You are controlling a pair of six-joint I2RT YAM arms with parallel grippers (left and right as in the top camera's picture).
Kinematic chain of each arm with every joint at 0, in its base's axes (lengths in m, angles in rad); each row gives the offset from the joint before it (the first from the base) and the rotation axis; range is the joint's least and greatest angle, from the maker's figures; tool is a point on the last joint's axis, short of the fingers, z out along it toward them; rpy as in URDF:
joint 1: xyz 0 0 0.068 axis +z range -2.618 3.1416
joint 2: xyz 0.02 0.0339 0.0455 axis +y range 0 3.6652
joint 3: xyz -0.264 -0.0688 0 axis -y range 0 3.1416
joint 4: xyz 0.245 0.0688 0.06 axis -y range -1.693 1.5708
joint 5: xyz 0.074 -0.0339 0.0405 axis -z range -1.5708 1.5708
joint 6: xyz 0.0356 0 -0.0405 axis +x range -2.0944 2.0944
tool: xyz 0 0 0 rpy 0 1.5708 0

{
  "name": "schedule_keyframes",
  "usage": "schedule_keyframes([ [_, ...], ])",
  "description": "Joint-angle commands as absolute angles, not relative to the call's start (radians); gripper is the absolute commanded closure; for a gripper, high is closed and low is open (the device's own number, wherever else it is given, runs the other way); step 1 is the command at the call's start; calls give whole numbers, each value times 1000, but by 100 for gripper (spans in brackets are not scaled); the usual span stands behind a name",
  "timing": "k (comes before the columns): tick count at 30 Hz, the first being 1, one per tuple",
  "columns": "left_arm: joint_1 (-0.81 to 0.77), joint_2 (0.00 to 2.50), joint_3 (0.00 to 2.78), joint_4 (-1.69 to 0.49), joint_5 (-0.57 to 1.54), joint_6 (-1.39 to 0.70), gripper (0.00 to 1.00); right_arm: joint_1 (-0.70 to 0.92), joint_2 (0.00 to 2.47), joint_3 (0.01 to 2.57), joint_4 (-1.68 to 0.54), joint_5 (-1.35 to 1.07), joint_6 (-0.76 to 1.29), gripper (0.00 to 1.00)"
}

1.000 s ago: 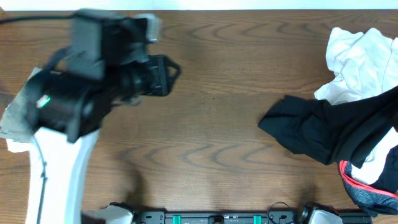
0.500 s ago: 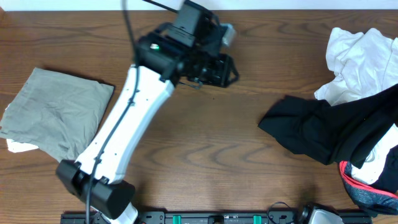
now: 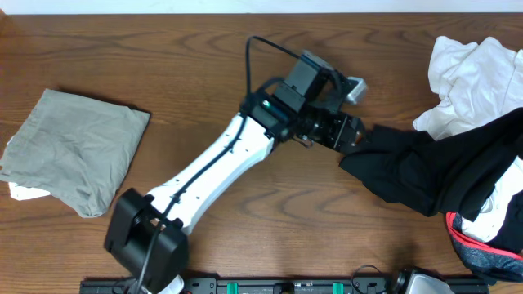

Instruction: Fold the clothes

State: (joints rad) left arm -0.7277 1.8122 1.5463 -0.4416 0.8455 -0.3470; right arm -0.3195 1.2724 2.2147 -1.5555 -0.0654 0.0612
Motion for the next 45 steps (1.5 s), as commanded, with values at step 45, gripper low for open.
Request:
schedule_keyframes([
  [45, -937, 2288, 1521, 196, 876, -805, 33, -327, 1272, 2230, -1580, -64, 85, 99],
])
